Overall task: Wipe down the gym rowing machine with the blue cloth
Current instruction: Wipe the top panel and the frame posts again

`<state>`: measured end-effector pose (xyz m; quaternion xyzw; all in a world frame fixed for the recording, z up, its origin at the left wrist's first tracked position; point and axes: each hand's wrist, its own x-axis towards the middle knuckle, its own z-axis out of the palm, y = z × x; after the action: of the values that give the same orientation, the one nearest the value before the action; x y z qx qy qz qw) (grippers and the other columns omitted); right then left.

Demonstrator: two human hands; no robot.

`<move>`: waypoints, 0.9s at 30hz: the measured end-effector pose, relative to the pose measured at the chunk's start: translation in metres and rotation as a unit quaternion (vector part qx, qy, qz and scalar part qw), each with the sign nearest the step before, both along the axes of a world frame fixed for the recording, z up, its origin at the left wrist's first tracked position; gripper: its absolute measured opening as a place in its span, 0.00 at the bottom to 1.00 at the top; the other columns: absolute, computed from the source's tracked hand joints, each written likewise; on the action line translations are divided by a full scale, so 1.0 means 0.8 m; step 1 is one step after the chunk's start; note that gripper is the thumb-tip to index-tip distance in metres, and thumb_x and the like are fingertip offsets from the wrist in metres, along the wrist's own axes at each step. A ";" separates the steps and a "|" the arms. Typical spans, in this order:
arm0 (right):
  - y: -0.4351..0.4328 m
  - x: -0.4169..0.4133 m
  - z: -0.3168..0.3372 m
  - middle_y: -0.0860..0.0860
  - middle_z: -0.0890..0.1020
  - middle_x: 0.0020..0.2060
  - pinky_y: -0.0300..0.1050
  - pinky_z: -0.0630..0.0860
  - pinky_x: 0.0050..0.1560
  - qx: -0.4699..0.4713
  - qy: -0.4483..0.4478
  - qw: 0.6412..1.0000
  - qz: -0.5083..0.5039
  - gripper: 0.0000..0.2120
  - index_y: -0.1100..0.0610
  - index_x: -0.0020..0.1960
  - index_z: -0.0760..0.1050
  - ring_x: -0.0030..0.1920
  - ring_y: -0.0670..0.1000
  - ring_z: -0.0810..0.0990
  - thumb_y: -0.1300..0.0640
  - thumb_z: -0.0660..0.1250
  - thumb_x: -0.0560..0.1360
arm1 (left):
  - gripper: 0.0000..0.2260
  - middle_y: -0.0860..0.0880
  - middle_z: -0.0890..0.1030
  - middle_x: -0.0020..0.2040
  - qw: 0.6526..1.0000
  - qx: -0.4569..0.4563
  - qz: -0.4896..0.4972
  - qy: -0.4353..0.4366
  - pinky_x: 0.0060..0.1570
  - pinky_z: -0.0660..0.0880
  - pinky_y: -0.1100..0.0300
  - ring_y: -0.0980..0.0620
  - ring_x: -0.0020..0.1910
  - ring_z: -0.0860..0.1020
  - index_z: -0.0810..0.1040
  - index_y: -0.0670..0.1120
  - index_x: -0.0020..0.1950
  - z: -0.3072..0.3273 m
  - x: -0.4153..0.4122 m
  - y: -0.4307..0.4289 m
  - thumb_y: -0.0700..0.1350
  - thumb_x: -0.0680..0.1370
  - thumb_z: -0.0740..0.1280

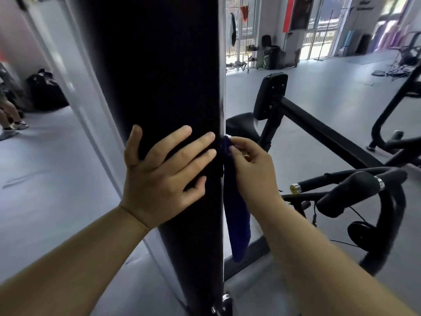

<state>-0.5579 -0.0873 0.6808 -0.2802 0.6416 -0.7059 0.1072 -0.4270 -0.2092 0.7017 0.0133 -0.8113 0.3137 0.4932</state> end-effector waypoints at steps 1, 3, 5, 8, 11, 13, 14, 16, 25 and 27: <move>-0.004 0.003 -0.007 0.46 0.85 0.44 0.47 0.81 0.51 -0.012 -0.001 1.000 -0.006 0.10 0.46 0.52 0.81 0.45 0.47 0.84 0.59 0.63 0.80 | 0.14 0.56 0.74 0.68 1.000 0.012 -0.002 0.013 0.74 0.42 0.43 0.49 0.69 0.68 0.83 0.52 0.60 -0.008 -0.001 0.000 0.51 0.75 0.69; -0.010 0.007 -0.038 0.47 0.85 0.43 0.51 0.81 0.50 0.000 -0.016 1.000 -0.014 0.10 0.46 0.51 0.81 0.44 0.49 0.84 0.58 0.64 0.80 | 0.14 0.55 0.75 0.68 0.999 0.031 -0.004 0.007 0.74 0.43 0.42 0.48 0.70 0.67 0.83 0.52 0.60 -0.034 0.000 0.001 0.51 0.75 0.69; -0.009 0.009 -0.082 0.47 0.85 0.42 0.51 0.81 0.49 0.022 -0.034 0.999 -0.016 0.09 0.46 0.51 0.81 0.42 0.50 0.84 0.57 0.64 0.80 | 0.15 0.55 0.73 0.69 1.000 0.026 -0.006 -0.016 0.73 0.43 0.41 0.48 0.71 0.66 0.82 0.52 0.62 -0.072 0.005 -0.001 0.51 0.76 0.69; -0.003 0.009 -0.149 0.45 0.85 0.42 0.46 0.79 0.47 0.058 -0.030 0.998 -0.004 0.09 0.47 0.50 0.82 0.42 0.45 0.83 0.58 0.65 0.80 | 0.18 0.56 0.71 0.72 0.999 0.025 0.009 -0.039 0.73 0.42 0.41 0.50 0.73 0.63 0.78 0.53 0.66 -0.131 0.011 -0.004 0.52 0.76 0.68; -0.001 0.004 -0.184 0.43 0.84 0.41 0.46 0.79 0.46 0.068 -0.035 0.997 0.017 0.11 0.46 0.47 0.81 0.42 0.46 0.82 0.60 0.65 0.79 | 0.18 0.56 0.70 0.71 0.998 0.048 0.017 -0.021 0.73 0.45 0.40 0.50 0.73 0.61 0.77 0.54 0.65 -0.179 0.009 -0.002 0.52 0.76 0.68; 0.000 -0.003 -0.186 0.43 0.84 0.39 0.42 0.79 0.45 0.033 -0.008 0.999 0.023 0.12 0.45 0.46 0.81 0.41 0.46 0.82 0.61 0.65 0.79 | 0.18 0.56 0.70 0.71 0.998 0.058 0.025 -0.015 0.71 0.49 0.37 0.50 0.74 0.60 0.76 0.54 0.66 -0.208 0.008 0.001 0.52 0.76 0.68; 0.000 -0.007 -0.189 0.43 0.84 0.40 0.39 0.79 0.44 0.017 0.015 0.999 0.023 0.12 0.45 0.48 0.81 0.40 0.46 0.82 0.61 0.64 0.80 | 0.18 0.56 0.69 0.72 0.998 0.059 0.026 -0.021 0.70 0.49 0.35 0.49 0.74 0.60 0.75 0.54 0.67 -0.224 0.008 0.002 0.52 0.77 0.68; -0.003 -0.011 -0.211 0.44 0.84 0.42 0.38 0.78 0.45 0.001 0.047 0.999 0.018 0.11 0.46 0.53 0.82 0.41 0.44 0.81 0.59 0.64 0.80 | 0.18 0.56 0.70 0.72 0.998 0.049 0.031 -0.035 0.72 0.46 0.37 0.49 0.74 0.60 0.77 0.54 0.66 -0.257 0.011 0.003 0.52 0.77 0.68; 0.004 -0.001 -0.413 0.44 0.84 0.50 0.48 0.79 0.57 0.064 0.036 0.997 0.037 0.12 0.44 0.54 0.81 0.50 0.43 0.82 0.59 0.65 0.79 | 0.19 0.53 0.73 0.71 0.998 -0.002 0.058 -0.035 0.73 0.42 0.37 0.47 0.72 0.66 0.80 0.51 0.66 -0.365 0.010 0.007 0.52 0.76 0.66; -0.004 -0.012 -0.418 0.45 0.85 0.47 0.50 0.79 0.56 0.050 0.060 0.997 0.028 0.11 0.47 0.53 0.83 0.49 0.45 0.83 0.58 0.65 0.78 | 0.20 0.52 0.73 0.71 0.996 -0.037 0.061 -0.056 0.72 0.43 0.35 0.47 0.72 0.67 0.79 0.50 0.67 -0.385 0.012 0.006 0.52 0.76 0.65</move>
<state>-0.5675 -0.0903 0.3464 -0.3339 0.6732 -0.6519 0.1021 -0.4175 -0.2043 0.3936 0.0269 -0.8231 0.3735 0.4269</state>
